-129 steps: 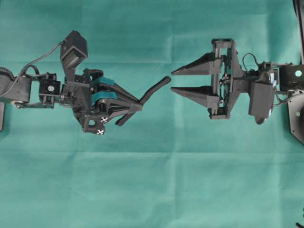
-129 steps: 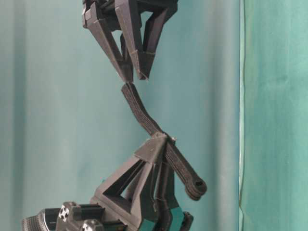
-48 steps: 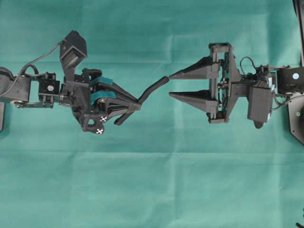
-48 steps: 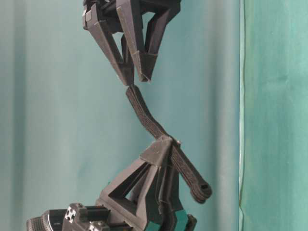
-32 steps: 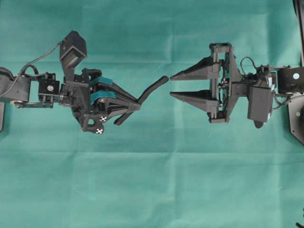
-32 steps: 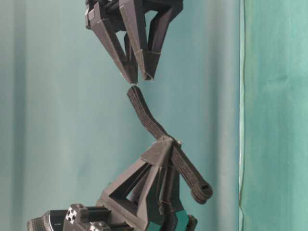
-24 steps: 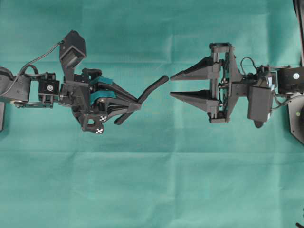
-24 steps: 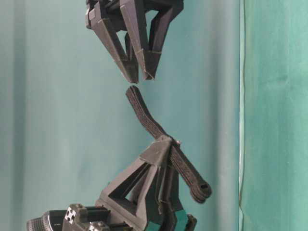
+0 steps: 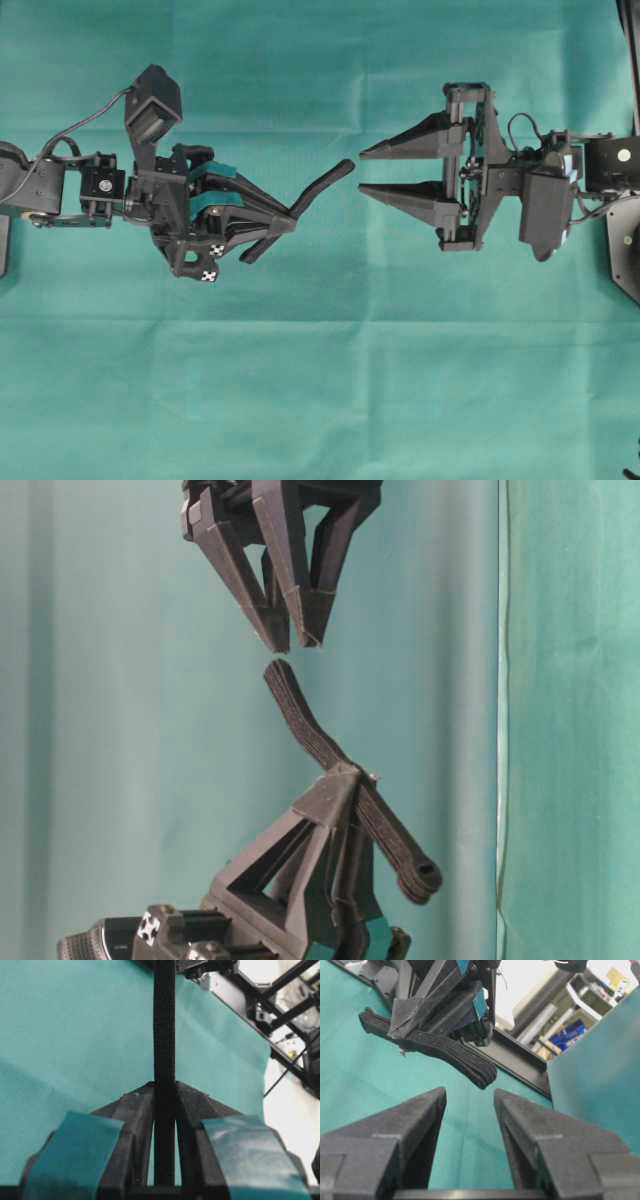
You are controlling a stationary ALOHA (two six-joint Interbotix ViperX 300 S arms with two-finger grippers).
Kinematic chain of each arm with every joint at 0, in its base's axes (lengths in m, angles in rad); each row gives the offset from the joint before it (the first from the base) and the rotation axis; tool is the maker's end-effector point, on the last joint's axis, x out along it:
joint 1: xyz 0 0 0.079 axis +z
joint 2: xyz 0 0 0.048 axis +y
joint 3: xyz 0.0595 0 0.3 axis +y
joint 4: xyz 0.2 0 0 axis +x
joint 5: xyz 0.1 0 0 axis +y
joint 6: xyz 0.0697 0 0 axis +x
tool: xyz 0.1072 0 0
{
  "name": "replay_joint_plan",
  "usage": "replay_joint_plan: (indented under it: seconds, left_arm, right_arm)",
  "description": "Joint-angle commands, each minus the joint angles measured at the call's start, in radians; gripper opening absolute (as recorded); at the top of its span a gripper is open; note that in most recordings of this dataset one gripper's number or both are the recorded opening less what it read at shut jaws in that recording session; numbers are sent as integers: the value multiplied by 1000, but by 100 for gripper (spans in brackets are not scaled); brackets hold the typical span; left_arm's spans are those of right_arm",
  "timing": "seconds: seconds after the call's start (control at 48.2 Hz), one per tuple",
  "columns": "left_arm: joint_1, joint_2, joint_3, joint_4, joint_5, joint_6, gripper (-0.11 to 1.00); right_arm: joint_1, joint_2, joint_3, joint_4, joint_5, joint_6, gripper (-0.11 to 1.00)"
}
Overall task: Peel off the Velcro with your right arm.
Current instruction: 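Align the right gripper around the strap tip and close it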
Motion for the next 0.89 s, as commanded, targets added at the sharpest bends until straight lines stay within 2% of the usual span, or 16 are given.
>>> replay_joint_plan:
  seconds: [0.0,0.872]
  left_arm:
    - [2,-21,-9,-2,-11,2,10]
    - [2,-21,-11,0,-11,2,10]
  right_arm:
    - [-2,-8,-20,0,-12,-2,10]
    - [15,26,-38,-3,-32,-2,10]
